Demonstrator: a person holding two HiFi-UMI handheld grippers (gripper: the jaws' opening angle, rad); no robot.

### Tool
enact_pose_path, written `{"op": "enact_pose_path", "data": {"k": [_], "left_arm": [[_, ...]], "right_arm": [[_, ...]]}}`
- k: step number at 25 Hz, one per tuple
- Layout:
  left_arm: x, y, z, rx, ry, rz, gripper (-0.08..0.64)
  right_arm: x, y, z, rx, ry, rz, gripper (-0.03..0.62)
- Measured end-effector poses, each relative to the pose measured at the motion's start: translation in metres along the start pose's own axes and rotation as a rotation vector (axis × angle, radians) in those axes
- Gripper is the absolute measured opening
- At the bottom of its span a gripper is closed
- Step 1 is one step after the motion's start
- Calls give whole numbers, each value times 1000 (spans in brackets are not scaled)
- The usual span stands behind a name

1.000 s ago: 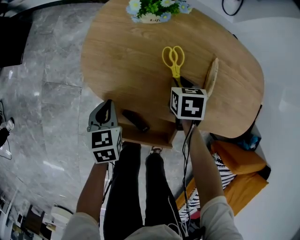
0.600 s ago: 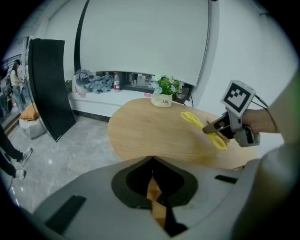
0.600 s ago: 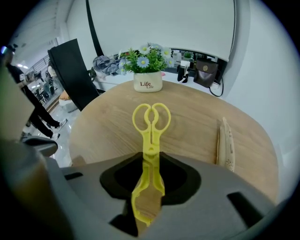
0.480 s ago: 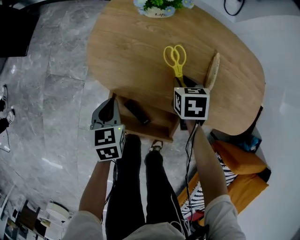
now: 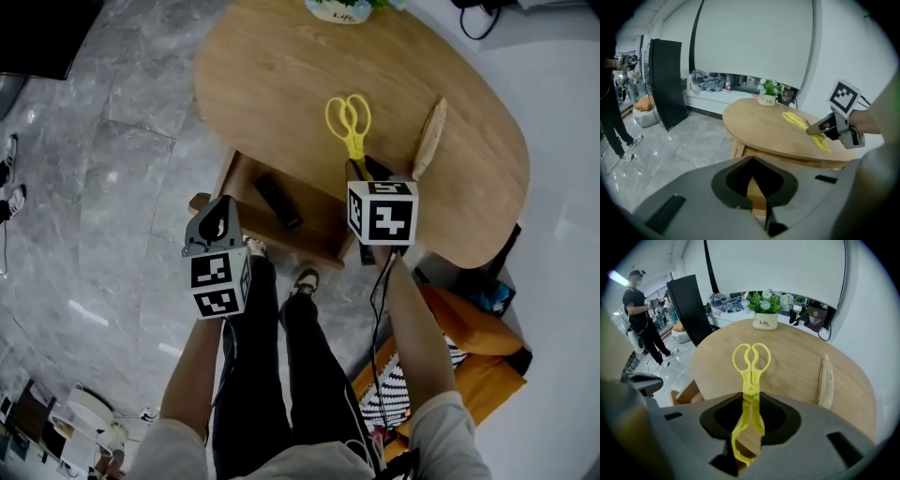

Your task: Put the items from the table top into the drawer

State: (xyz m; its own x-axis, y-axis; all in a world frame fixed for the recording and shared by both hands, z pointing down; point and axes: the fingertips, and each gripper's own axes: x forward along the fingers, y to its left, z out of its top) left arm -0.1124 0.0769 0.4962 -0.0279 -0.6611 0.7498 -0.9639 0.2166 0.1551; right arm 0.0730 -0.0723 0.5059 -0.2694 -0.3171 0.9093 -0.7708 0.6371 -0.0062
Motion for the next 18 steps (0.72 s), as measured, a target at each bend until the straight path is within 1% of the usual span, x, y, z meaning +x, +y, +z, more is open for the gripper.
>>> {"op": "enact_pose_path", "data": {"k": [5, 10, 14, 18], "left_arm": [[-23, 5, -22, -42, -13, 40, 9], [-43, 5, -58, -108, -2, 79, 9], [-56, 1, -87, -156, 4, 92, 9], [-70, 0, -108, -179, 13, 98, 9]], "right_arm": [[-14, 26, -17, -80, 3, 36, 103], [-23, 54, -36, -167, 7, 77, 103], [-27, 78, -49, -235, 11, 111, 103], [-28, 102, -59, -292, 22, 145, 103]]}}
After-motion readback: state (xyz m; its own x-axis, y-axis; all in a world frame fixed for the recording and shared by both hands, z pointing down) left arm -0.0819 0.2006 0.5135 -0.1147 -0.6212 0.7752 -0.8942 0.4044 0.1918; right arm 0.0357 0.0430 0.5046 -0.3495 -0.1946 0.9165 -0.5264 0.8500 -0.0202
